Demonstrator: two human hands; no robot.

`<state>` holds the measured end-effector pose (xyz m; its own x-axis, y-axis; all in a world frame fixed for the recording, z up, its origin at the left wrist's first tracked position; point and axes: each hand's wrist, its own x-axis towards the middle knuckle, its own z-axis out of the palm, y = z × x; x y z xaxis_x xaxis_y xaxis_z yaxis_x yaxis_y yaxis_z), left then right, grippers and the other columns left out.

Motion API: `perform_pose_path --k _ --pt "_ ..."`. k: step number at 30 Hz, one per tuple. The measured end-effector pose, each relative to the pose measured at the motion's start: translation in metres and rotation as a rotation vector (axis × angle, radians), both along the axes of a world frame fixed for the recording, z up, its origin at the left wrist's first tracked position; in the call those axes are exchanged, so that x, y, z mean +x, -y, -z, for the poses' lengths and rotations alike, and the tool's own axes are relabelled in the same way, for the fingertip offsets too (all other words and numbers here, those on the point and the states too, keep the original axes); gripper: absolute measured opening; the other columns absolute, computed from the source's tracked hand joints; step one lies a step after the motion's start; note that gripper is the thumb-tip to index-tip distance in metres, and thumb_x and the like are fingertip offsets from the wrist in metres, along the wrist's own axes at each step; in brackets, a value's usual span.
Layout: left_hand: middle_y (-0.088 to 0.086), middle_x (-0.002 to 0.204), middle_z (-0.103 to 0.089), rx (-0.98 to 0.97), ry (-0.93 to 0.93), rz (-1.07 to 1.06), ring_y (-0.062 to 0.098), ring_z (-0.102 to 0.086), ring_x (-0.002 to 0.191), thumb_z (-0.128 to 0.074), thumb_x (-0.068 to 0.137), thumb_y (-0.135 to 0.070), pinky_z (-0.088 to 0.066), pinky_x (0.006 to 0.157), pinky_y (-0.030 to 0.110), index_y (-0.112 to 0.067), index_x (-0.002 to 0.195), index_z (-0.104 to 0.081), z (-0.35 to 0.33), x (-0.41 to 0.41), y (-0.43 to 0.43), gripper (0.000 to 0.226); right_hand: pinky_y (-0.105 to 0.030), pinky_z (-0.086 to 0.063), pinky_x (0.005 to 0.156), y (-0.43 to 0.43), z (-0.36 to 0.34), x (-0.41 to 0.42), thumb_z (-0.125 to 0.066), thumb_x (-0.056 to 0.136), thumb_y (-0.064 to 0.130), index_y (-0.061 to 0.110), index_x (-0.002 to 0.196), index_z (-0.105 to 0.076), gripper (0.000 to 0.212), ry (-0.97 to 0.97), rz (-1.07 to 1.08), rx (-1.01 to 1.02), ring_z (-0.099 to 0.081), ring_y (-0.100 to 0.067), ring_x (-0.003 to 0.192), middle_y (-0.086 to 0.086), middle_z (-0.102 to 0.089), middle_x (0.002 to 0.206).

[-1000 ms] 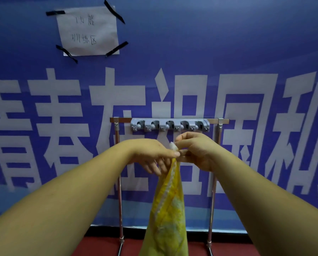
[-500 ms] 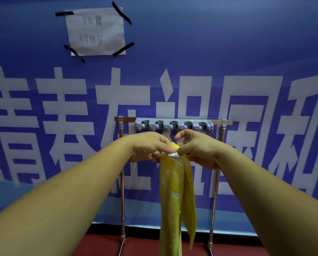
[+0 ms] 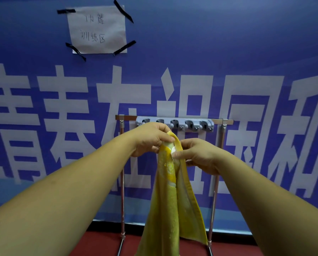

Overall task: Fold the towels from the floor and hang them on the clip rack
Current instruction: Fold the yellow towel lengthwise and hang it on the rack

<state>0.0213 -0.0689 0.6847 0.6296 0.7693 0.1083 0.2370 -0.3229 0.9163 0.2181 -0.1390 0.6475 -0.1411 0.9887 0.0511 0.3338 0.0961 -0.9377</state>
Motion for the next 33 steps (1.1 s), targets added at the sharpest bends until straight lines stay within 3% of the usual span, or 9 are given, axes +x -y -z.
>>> perform_pose_path --k 7,11,13,15,17,21,24,28,33 --pt "0.008 0.096 -0.074 0.087 0.085 -0.117 0.018 -0.073 0.087 -0.071 0.100 -0.009 -0.060 0.071 0.029 -0.012 0.100 -0.070 -0.003 -0.017 -0.005 0.003 -0.036 -0.062 0.085 -0.015 0.032 0.005 -0.064 0.104 0.021 0.018 0.115 -0.074 0.015 0.219 0.133 -0.005 -0.077 -0.025 0.098 -0.007 -0.080 0.106" --pt "0.006 0.090 -0.071 0.089 0.172 -0.229 0.016 -0.069 0.079 -0.072 0.100 -0.007 -0.059 0.067 0.029 -0.015 0.094 -0.067 -0.003 -0.038 -0.014 0.011 -0.029 -0.049 0.068 -0.010 0.048 0.025 -0.064 0.101 0.025 0.019 0.089 -0.068 0.014 0.663 0.233 0.004 -0.063 -0.021 0.081 -0.002 -0.067 0.085" --pt "0.008 0.091 -0.071 0.091 0.189 -0.279 0.017 -0.068 0.078 -0.073 0.098 -0.008 -0.057 0.064 0.027 -0.015 0.092 -0.067 -0.003 -0.049 -0.019 0.011 -0.033 -0.052 0.074 -0.006 0.055 0.033 -0.064 0.101 0.029 0.021 0.089 -0.068 0.015 0.766 0.263 -0.042 -0.065 -0.023 0.087 -0.003 -0.069 0.089" --pt "0.008 0.091 -0.072 0.090 0.170 -0.301 0.014 -0.069 0.074 -0.074 0.098 -0.009 -0.056 0.057 0.024 -0.015 0.092 -0.068 -0.002 -0.058 -0.023 0.010 -0.042 -0.056 0.089 -0.003 0.059 0.039 -0.064 0.101 0.034 0.017 0.105 -0.072 0.019 0.770 0.280 -0.086 -0.069 -0.027 0.099 -0.009 -0.073 0.103" --pt "0.008 0.088 -0.072 0.084 0.161 -0.313 0.013 -0.069 0.070 -0.075 0.098 -0.010 -0.054 0.054 0.022 -0.014 0.091 -0.068 -0.001 -0.066 -0.026 0.010 -0.043 -0.058 0.091 0.000 0.060 0.046 -0.063 0.102 0.035 0.017 0.111 -0.072 0.022 0.762 0.304 -0.104 -0.070 -0.027 0.101 -0.009 -0.073 0.108" --pt "0.010 0.093 -0.075 0.091 0.133 -0.387 0.021 -0.070 0.082 -0.078 0.096 -0.015 -0.059 0.076 0.038 -0.016 0.090 -0.071 0.004 -0.082 -0.034 0.009 -0.042 -0.067 0.078 0.006 0.056 0.064 -0.062 0.104 0.027 0.013 0.101 -0.072 0.018 0.633 0.419 -0.153 -0.074 -0.028 0.085 -0.017 -0.074 0.100" --pt "0.013 0.093 -0.076 0.076 0.099 -0.445 0.025 -0.071 0.083 -0.079 0.095 -0.015 -0.060 0.086 0.047 -0.015 0.091 -0.072 0.013 -0.087 -0.038 0.008 -0.041 -0.067 0.075 0.009 0.044 0.068 -0.066 0.104 0.021 0.005 0.102 -0.073 0.018 0.410 0.473 -0.146 -0.077 -0.032 0.081 -0.020 -0.076 0.094" --pt "0.019 0.095 -0.079 0.021 0.068 -0.476 0.026 -0.080 0.077 -0.075 0.097 -0.010 -0.067 0.075 0.042 -0.003 0.102 -0.071 0.017 -0.081 -0.034 0.009 -0.044 -0.066 0.074 0.006 0.021 0.048 -0.068 0.100 0.009 0.003 0.110 -0.070 0.011 -0.031 0.428 -0.088 -0.071 -0.029 0.074 -0.020 -0.075 0.090" --pt "0.019 0.094 -0.082 -0.054 0.108 -0.427 0.028 -0.083 0.083 -0.071 0.101 -0.010 -0.066 0.062 0.033 0.000 0.106 -0.072 0.019 -0.062 -0.017 0.011 -0.036 -0.064 0.057 0.007 -0.006 0.006 -0.060 0.102 0.001 0.015 0.110 -0.064 0.017 -0.391 0.304 -0.060 -0.066 -0.027 0.065 -0.019 -0.071 0.090"
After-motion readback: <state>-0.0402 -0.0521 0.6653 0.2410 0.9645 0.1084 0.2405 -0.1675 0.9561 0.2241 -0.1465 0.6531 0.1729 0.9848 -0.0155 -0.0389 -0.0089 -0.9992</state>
